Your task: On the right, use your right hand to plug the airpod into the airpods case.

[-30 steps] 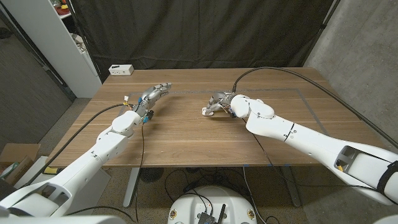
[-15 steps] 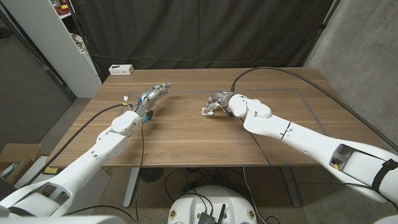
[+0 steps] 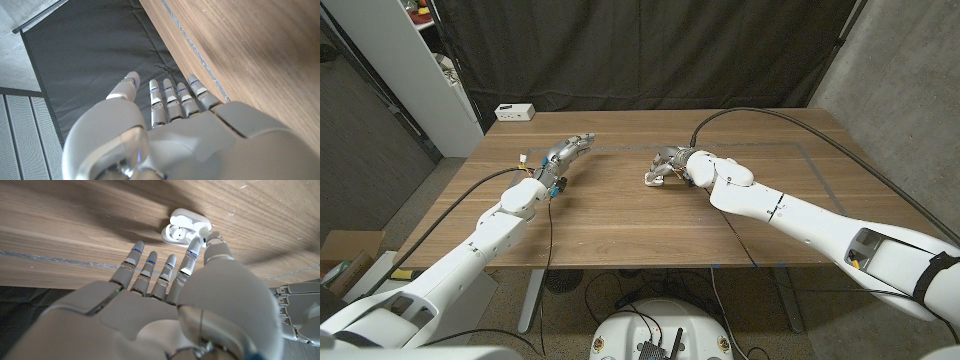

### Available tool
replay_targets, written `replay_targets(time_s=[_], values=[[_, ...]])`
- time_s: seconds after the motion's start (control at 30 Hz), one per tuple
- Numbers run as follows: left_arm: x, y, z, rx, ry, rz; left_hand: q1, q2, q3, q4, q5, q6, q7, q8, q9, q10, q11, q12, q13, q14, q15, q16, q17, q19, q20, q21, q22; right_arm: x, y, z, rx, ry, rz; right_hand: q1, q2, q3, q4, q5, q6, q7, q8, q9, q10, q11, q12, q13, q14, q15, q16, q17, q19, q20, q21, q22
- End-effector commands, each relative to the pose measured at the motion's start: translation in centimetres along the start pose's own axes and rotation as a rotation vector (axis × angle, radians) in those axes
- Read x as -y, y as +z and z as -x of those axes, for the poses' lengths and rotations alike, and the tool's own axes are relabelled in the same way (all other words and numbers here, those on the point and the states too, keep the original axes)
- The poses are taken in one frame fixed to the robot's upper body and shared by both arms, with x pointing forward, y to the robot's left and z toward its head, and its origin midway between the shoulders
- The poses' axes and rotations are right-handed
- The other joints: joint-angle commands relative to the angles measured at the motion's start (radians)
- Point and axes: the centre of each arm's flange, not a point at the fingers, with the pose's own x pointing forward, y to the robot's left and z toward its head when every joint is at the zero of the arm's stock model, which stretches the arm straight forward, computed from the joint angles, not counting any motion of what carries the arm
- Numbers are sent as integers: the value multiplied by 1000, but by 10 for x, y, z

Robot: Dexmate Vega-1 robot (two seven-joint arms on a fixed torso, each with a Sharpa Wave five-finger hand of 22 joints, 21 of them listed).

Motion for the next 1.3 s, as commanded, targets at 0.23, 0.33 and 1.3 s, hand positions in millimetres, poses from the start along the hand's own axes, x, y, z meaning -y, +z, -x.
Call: replay_targets(time_s=[0.23, 0.33, 1.3], values=[[-1, 0, -7, -5, -4, -1, 5, 3, 1, -2, 3, 14, 2, -2, 4, 10, -1, 0, 1, 8, -37, -2, -1, 9, 2, -4, 6, -1, -1, -8, 1, -3, -11, 14, 5, 3, -16, 6, -11, 7, -8, -1, -1, 5, 0, 4, 11, -125, 4, -2, 10, -3, -1, 6], [-2, -1, -9, -5, -5, 2, 5, 3, 1, -2, 3, 16, 2, -1, 4, 12, -1, 0, 1, 8, -37, -3, -1, 9, 3, -4, 6, -1, -1, -8, 0, -2, -11, 21, 2, 4, -20, 6, -30, -4, -18, -2, -7, 6, -3, 4, 10, -125, 3, -3, 14, -5, 0, 6], [-8, -7, -14, -4, -13, 16, 8, 4, -1, -2, 3, 38, 3, 4, 4, 15, 1, 1, 1, 9, -37, -3, -1, 11, 7, -10, 6, -1, 1, -9, 2, 2, -13, 41, -6, 1, -22, 7, -90, -8, -41, 7, -24, 22, -13, 12, 19, -129, 15, 5, 32, -16, 3, 7]])
